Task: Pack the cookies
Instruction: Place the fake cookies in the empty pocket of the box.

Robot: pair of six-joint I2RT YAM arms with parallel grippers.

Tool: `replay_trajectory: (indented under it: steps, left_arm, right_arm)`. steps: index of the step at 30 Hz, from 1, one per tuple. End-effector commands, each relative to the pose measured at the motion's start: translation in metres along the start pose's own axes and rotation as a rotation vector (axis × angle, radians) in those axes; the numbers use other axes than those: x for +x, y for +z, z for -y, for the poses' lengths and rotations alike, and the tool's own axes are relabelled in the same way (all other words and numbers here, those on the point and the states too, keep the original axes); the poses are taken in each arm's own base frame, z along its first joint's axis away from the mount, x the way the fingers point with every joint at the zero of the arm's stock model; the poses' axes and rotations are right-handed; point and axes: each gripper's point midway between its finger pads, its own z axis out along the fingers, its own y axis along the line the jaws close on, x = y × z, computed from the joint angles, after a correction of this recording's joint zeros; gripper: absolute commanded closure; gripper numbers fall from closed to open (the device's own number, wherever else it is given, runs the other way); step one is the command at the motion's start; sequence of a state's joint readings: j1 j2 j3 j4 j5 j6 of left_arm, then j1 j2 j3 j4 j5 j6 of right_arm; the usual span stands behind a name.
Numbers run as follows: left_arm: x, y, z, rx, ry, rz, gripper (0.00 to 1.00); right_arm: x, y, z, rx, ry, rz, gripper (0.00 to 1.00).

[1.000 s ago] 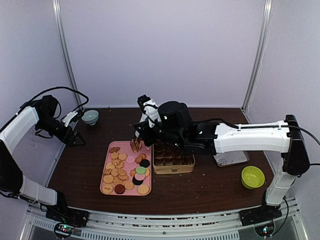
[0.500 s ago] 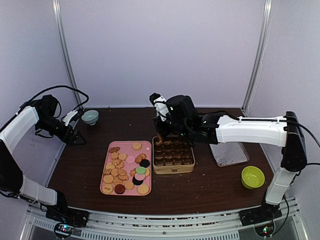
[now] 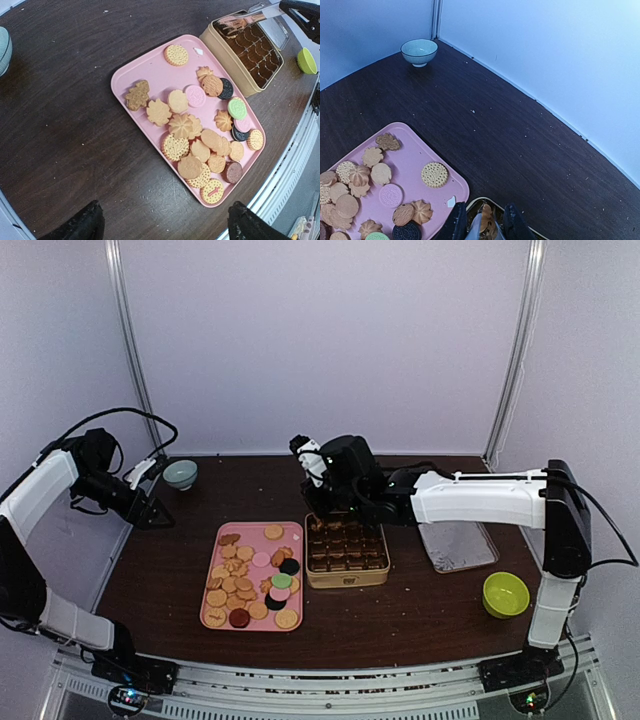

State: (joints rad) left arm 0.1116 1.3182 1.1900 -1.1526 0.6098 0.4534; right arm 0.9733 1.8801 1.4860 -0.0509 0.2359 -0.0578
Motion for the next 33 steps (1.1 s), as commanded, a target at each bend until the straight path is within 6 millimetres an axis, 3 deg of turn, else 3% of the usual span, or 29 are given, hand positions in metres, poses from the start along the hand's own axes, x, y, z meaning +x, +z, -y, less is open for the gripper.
replay_trajectory:
  steps: [1, 9, 16, 24, 29, 33]
  left_arm:
    - [-0.010, -0.005, 0.001, 0.019, -0.002, 0.031, 0.12]
    - [-0.015, -0.003, 0.001, 0.038, -0.016, 0.038, 0.12]
    - [-0.013, -0.004, 0.003, 0.043, -0.019, 0.036, 0.12]
    - [-0.011, -0.004, 0.005, 0.049, -0.013, 0.029, 0.13]
    - [-0.012, -0.005, 0.005, 0.051, -0.009, 0.029, 0.14]
    - [-0.013, -0.006, 0.005, 0.050, -0.008, 0.029, 0.14]
  right_arm:
    - [-0.020, -0.001, 0.006, 0.012, -0.006, 0.056, 0.90]
    - [-0.018, -0.005, 0.011, 0.015, -0.010, 0.059, 0.72]
    - [-0.022, -0.006, 0.009, -0.001, -0.006, 0.066, 0.67]
    - [-0.030, -0.012, 0.012, -0.004, 0.008, 0.082, 0.77]
    - [-0.049, -0.033, 0.008, -0.039, 0.042, 0.138, 0.77]
    - [-0.063, -0.052, -0.010, -0.079, 0.045, 0.182, 0.78]
